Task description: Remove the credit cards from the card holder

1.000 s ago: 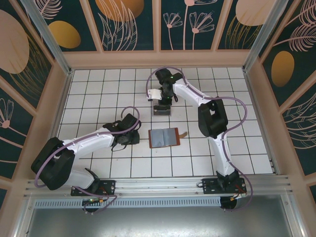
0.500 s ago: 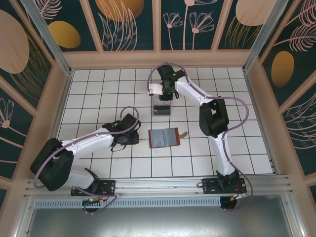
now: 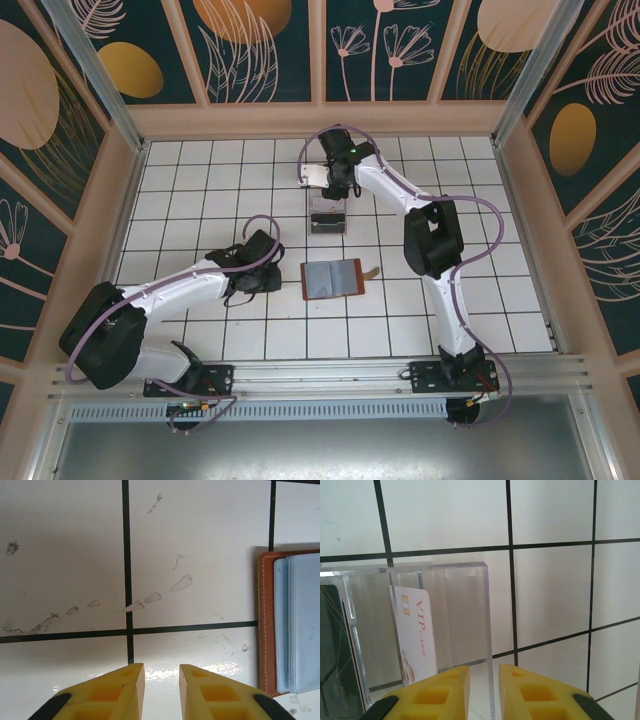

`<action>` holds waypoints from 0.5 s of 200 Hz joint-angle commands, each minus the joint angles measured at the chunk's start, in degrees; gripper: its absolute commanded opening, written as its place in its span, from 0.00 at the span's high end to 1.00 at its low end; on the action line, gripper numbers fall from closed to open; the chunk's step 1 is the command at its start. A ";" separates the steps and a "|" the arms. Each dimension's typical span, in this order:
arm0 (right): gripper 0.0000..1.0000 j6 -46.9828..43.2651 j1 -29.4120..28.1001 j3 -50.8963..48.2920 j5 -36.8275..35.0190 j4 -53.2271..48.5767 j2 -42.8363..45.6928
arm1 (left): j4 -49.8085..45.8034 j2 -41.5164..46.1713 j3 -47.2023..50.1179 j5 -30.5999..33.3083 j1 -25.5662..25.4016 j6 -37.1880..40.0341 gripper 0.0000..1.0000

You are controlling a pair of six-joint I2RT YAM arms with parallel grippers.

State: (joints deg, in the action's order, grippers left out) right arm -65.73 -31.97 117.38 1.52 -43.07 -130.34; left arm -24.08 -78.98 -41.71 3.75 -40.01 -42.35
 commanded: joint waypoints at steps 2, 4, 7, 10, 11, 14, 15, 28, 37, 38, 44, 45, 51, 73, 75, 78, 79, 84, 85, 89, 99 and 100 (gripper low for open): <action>0.77 -0.18 0.32 0.43 1.23 -0.17 -1.05 | -1.27 0.88 0.32 0.73 0.45 -0.98 0.73; 0.77 -0.18 0.30 0.38 1.34 -0.24 -1.12 | -1.31 0.92 0.34 0.71 0.39 -0.98 0.73; 0.77 -0.18 0.32 0.27 1.50 -0.26 -1.08 | -1.25 0.89 0.35 0.69 0.39 -0.98 0.73; 0.77 -0.18 0.25 0.18 1.67 -0.26 -1.07 | -1.32 0.93 0.40 0.62 0.45 -0.98 0.73; 0.77 -0.18 0.24 0.15 1.70 -0.35 -1.06 | -1.32 0.89 0.40 0.63 0.45 -1.03 0.73; 0.77 -0.18 0.24 0.13 1.87 -0.39 -1.09 | -1.27 0.96 0.44 0.64 0.41 -1.13 0.73; 0.77 -0.18 0.24 0.08 1.89 -0.41 -1.11 | -1.21 0.95 0.47 0.60 0.44 -1.10 0.73; 0.77 -0.11 0.24 -0.18 2.26 -0.52 -1.23 | -1.24 1.09 0.58 0.50 0.37 -1.15 0.73; 0.77 -0.01 0.24 -0.25 2.47 -0.60 -1.33 | -1.24 1.07 0.66 0.54 0.41 -1.16 0.73; 0.77 -0.01 0.24 -0.28 2.50 -0.70 -1.32 | -1.24 1.09 0.66 0.51 0.39 -1.16 0.73; 0.77 -0.01 0.24 -0.38 2.69 -0.85 -1.45 | -1.24 1.14 0.67 0.43 0.42 -1.23 0.73; 0.77 -0.01 0.24 -0.39 2.74 -0.91 -1.51 | -1.24 1.21 0.76 0.45 0.39 -1.24 0.73; 0.77 -0.01 0.24 -0.40 2.87 -1.10 -1.58 | -1.15 1.24 0.76 0.47 0.41 -1.25 0.73; 0.77 0.29 0.24 -0.96 3.39 -1.05 -1.85 | -1.13 1.38 0.82 0.40 0.42 -1.34 0.73; 0.77 0.33 0.24 -1.05 3.47 -1.07 -1.87 | -1.14 1.44 0.86 0.37 0.45 -1.33 0.73; 0.77 0.36 0.24 -1.21 3.53 -1.01 -1.86 | -1.10 1.46 0.85 0.37 0.39 -1.39 0.73; 0.77 0.40 0.24 -1.24 3.56 -1.03 -1.89 | -1.08 1.46 0.85 0.38 0.38 -1.41 0.73; 0.77 0.43 0.28 -1.47 3.58 -0.97 -1.89 | -1.15 1.44 0.84 0.38 0.44 -1.34 0.73; 0.77 0.47 0.26 -1.46 3.58 -1.01 -1.87 | -1.15 1.45 0.84 0.34 0.45 -1.33 0.73; 0.77 0.47 0.24 -1.60 3.64 -0.90 -1.85 | -1.14 1.40 0.84 0.31 0.45 -1.31 0.73; 0.77 0.60 0.26 -1.85 3.67 -0.94 -1.96 | -1.08 1.39 0.84 0.25 0.41 -1.35 0.73; 0.77 0.60 0.25 -1.87 3.67 -0.91 -1.95 | -1.07 1.43 0.89 0.23 0.43 -1.34 0.73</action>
State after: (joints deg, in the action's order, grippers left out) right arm -65.69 -31.97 116.77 3.51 -43.09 -130.69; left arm -24.25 -78.61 -41.39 3.73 -40.01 -42.76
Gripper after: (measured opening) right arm 0.230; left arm 0.270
